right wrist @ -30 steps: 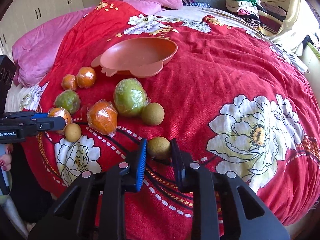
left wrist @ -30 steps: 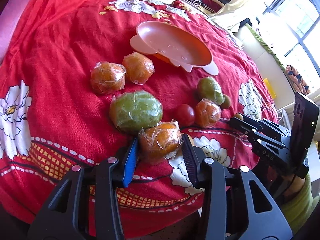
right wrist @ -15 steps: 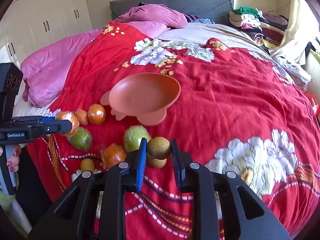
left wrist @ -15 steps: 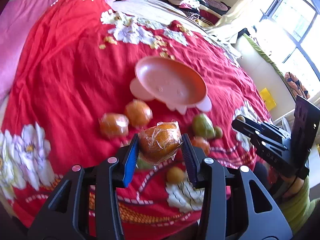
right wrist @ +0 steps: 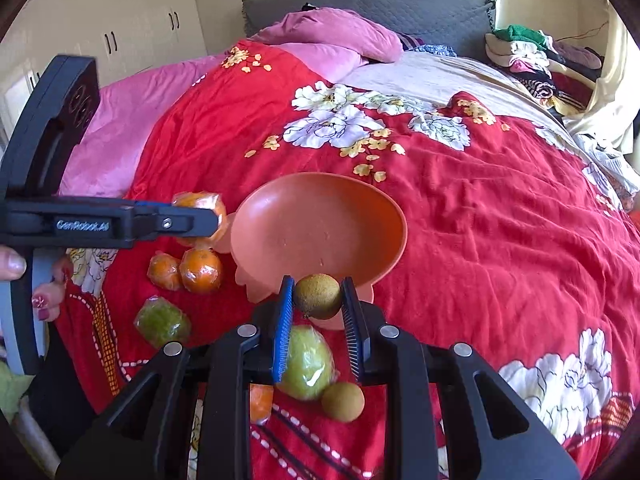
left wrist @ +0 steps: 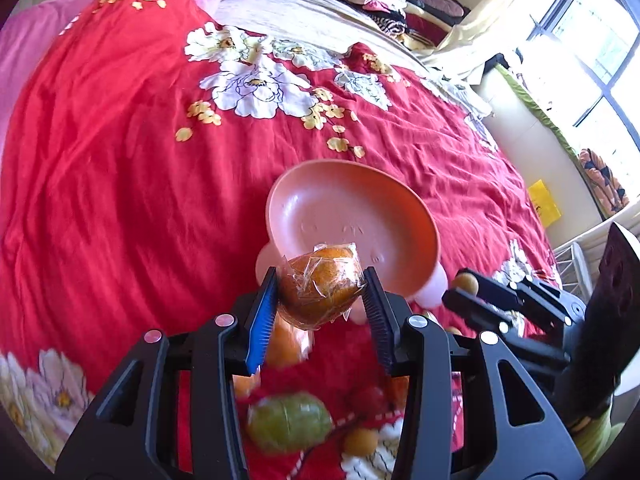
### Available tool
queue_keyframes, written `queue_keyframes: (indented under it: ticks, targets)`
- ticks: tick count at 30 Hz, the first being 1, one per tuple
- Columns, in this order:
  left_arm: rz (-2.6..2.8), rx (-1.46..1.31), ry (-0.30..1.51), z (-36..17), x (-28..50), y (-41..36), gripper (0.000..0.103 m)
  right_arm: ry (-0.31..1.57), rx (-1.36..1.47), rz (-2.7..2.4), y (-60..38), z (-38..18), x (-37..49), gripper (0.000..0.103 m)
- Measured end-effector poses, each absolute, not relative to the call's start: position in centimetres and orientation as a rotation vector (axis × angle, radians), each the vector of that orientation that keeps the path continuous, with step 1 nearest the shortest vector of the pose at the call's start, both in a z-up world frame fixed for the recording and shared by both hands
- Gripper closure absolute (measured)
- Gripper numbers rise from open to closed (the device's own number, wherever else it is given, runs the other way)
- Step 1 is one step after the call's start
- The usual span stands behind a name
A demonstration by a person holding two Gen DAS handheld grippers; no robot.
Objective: Organize fruits
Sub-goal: 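Carry both fruits over the pink plate and open both tools to drop them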
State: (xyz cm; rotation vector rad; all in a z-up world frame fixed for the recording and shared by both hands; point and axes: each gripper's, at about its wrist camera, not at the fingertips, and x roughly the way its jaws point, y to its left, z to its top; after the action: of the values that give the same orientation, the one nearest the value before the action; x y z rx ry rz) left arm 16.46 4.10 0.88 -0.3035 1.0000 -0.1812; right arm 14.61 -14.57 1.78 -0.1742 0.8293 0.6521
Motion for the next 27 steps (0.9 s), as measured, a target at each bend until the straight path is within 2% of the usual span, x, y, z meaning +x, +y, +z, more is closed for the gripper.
queue_keyframes:
  ticks: [27]
  targets:
    - [-0.192, -0.239, 1.079, -1.7, 22.3, 2.8, 0.069, 0.883, -0.240, 0.685, -11.7, -0.9, 17.5, 0.080]
